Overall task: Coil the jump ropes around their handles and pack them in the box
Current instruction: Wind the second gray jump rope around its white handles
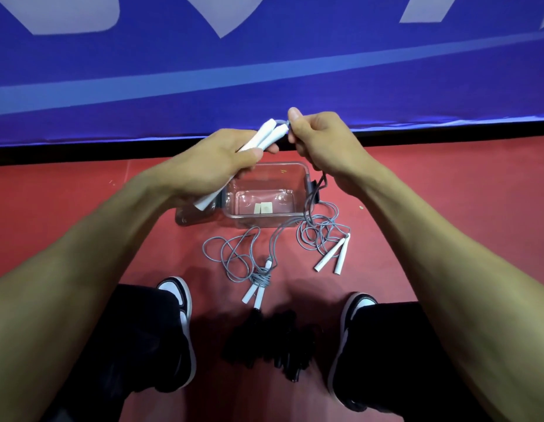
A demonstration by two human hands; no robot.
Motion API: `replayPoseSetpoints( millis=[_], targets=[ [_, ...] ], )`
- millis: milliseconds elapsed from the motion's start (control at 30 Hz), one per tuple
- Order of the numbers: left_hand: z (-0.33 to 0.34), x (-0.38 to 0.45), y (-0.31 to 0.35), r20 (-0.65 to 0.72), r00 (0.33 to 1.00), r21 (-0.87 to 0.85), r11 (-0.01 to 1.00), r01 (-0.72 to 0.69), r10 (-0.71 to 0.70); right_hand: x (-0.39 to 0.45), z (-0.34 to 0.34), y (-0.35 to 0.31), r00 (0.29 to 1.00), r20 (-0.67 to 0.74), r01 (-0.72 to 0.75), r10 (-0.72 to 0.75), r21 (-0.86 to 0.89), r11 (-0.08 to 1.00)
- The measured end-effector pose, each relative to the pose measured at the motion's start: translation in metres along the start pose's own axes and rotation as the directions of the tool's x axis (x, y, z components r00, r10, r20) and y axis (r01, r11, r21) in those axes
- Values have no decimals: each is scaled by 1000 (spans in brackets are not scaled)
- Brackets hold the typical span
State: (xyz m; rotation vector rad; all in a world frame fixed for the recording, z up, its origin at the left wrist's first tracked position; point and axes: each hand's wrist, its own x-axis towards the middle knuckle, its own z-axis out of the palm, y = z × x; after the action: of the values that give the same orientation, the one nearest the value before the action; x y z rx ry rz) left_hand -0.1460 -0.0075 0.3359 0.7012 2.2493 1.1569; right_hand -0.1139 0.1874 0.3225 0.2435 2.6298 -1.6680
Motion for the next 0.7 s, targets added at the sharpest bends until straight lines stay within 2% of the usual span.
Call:
replayPoseSetpoints(
  millis=[67,200,300,367,467,567,700],
  targets=[
    [1,-2,-1,2,1000,-5,1000,-5,5,-1,-1,-1,1000,-5,14,-14,0,1000],
    [1,-1,-2,-81,997,42,999,3,1,-2,0,-1,999,6,40,-40,-24,999],
    [-2,-3,4,-4,999,-93,995,40,-41,-3,0,-1,997,17,75,-74,-22,997],
    [-5,-6,4,79,997,-105,995,0,8,-4,0,-1,995,31,94,-94,-4,996],
    [-11,-7,2,62,997,20,999,-44,42,-3,1,0,990,77,121,-122,19,992],
    [-10,-5,0,-51,999,197,980,20,-10,-4,4,0,981,131,136,-141,49,990],
    [-2,-6,4,-167,986,280,959,36,12,-6,8,-4,973,162,152,-167,101,983]
  ],
)
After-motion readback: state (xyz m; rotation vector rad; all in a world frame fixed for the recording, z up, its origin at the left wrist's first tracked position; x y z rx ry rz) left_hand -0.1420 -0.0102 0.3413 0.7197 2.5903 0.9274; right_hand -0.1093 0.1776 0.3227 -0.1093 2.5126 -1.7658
